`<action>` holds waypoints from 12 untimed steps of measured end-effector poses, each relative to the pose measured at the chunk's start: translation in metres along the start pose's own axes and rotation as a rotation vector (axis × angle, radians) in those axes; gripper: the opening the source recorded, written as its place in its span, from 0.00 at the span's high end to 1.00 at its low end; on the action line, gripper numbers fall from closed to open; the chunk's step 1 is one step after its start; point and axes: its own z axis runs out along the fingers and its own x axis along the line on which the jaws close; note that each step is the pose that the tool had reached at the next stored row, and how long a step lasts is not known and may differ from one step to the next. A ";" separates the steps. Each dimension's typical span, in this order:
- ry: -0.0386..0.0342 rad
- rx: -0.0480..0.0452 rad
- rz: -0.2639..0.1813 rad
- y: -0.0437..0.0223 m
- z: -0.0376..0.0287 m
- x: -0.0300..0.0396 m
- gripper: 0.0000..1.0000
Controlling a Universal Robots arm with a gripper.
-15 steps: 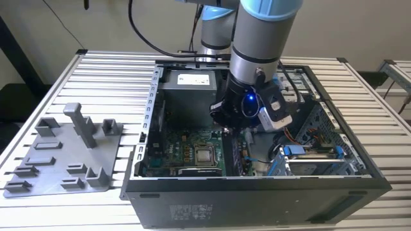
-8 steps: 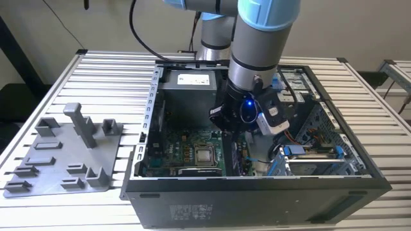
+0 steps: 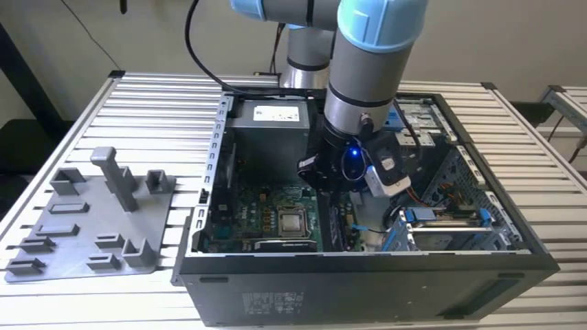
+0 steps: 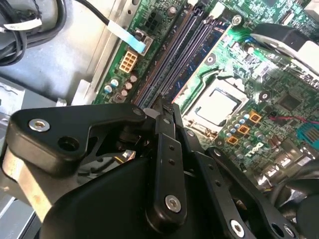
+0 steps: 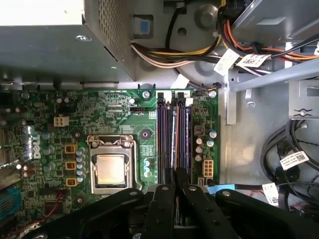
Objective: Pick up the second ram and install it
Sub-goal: 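Insert the second ram into the second slot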
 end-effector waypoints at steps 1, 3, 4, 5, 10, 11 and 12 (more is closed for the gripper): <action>0.0000 0.0005 0.000 0.0000 0.0000 0.0000 0.87; -0.0001 0.0004 0.000 0.0000 0.0001 0.0000 0.87; 0.0000 0.0005 0.000 0.0000 0.0000 0.0000 0.87; 0.0000 0.0005 0.000 0.0000 0.0001 0.0000 0.87; -0.0045 -0.0002 -0.018 -0.0001 0.0026 0.0016 0.87; -0.0048 -0.0003 -0.023 -0.0001 0.0043 0.0018 0.87; -0.0049 -0.0004 -0.030 -0.0002 0.0055 0.0018 0.87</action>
